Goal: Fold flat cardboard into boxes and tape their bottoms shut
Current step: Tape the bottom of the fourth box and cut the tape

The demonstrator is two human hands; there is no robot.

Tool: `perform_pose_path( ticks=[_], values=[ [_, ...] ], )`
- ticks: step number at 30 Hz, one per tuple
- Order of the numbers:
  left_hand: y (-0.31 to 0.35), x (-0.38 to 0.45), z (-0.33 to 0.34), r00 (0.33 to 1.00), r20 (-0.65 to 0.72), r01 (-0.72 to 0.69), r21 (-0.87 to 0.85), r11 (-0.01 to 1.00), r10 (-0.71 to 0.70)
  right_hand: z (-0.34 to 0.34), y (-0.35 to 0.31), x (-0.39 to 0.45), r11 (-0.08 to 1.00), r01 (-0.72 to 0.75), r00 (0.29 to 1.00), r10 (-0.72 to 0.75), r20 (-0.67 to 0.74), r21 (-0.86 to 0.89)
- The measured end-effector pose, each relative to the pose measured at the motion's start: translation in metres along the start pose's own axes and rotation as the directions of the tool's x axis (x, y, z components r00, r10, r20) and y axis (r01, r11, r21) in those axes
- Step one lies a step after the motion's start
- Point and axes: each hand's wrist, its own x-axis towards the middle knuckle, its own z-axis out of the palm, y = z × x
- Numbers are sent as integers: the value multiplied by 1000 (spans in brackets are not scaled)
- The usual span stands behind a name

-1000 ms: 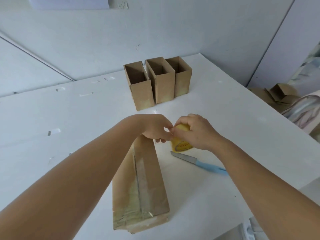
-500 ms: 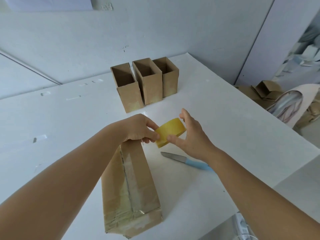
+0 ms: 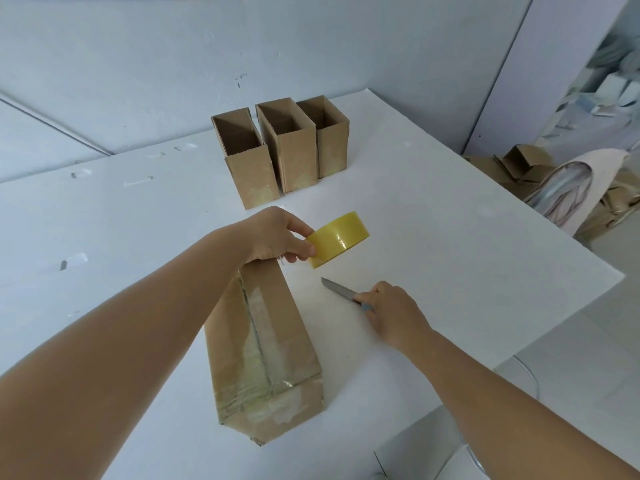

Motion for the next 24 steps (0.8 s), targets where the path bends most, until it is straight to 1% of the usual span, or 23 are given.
perform_pose_path(
  ticks=[2, 5, 10, 12, 14, 16, 20, 24],
  values=[
    [1, -1, 0, 1000, -5, 1, 7, 1000, -1, -8, -5, -3, 1000, 7, 1000, -7, -30, 6],
    [2, -4, -1, 1000, -1, -2, 11, 1000, 2, -29, -12, -18, 997, 53, 994, -46, -99, 65],
    [3, -6, 1, 1000, -13, -14, -9, 1000, 14, -71, -21, -57, 970, 99, 993, -81, -88, 223],
    [3, -5, 1, 999, -29, -24, -6, 1000, 24, -84, -26, -68, 955, 114, 990, -84, -117, 274],
    [3, -4, 2, 999, -41, -30, -10, 999, 30, -96, -35, -75, 948, 131, 982, -84, -169, 290],
    [4, -4, 2, 998, -46, -36, -22, 999, 35, -103, -46, -77, 953, 175, 969, -122, -216, 247],
    [4, -5, 3, 996, -79, -50, -23, 998, 48, -106, -65, -70, 974, 225, 933, -220, -284, -16],
    [5, -6, 3, 993, -106, -56, -36, 998, 52, -109, -84, -70, 962, 209, 942, -246, -228, -174]
  ],
)
